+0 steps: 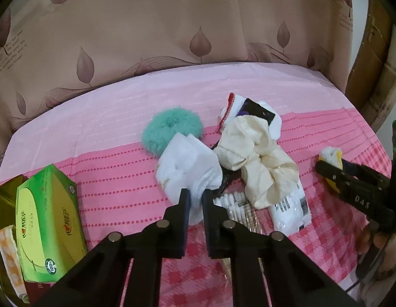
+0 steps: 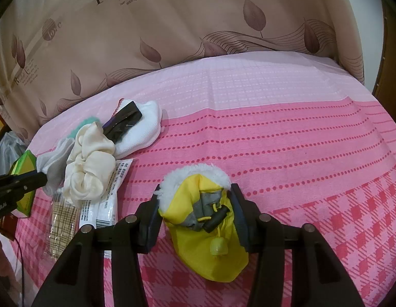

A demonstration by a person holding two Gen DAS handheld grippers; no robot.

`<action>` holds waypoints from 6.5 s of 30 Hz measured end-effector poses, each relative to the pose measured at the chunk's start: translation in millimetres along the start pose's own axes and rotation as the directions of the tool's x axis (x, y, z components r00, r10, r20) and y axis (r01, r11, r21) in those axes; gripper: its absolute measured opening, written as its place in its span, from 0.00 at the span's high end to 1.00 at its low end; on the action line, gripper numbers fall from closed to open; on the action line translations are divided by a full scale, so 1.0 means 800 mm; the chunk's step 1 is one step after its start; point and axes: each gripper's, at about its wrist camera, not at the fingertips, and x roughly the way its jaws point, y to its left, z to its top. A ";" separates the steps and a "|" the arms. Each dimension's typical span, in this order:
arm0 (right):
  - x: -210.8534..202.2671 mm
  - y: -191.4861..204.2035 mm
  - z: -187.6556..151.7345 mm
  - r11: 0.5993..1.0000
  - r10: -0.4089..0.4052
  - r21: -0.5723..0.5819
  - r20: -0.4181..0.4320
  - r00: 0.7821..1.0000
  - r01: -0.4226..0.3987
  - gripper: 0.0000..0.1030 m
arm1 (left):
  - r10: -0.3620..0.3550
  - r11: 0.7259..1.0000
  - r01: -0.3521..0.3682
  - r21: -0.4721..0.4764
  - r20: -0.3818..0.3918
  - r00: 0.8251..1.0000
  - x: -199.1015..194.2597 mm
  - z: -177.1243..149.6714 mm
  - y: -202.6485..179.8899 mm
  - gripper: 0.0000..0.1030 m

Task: Organize soft objects
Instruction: 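Grasp the white socks with the left gripper while the right gripper holds the yellow toy, then carry the white socks into the gold tin with the left gripper, then open the left gripper to drop the socks and withdraw it, then carry the yellow plush toy into the gold tin and release it with the right gripper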

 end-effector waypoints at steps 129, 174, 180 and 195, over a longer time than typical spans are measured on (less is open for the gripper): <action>0.004 0.038 0.011 0.980 -0.161 -0.126 -0.040 0.986 0.155 0.52 | 0.324 0.853 -0.350 -0.386 -0.132 0.937 -0.085 -0.104 0.339 0.85; 0.003 0.036 0.015 0.976 -0.176 -0.135 -0.047 0.983 0.169 0.51 | 0.355 0.839 -0.345 -0.421 -0.058 0.933 -0.190 -0.185 0.338 0.59; 0.002 0.040 0.012 0.977 -0.175 -0.130 -0.051 0.983 0.167 0.49 | 0.367 0.799 -0.350 -0.489 -0.066 0.928 -0.204 -0.223 0.362 0.59; -0.009 0.062 0.002 0.963 -0.232 -0.146 -0.029 0.972 0.226 0.64 | 0.365 0.750 -0.346 -0.563 -0.083 0.927 -0.207 -0.239 0.386 0.59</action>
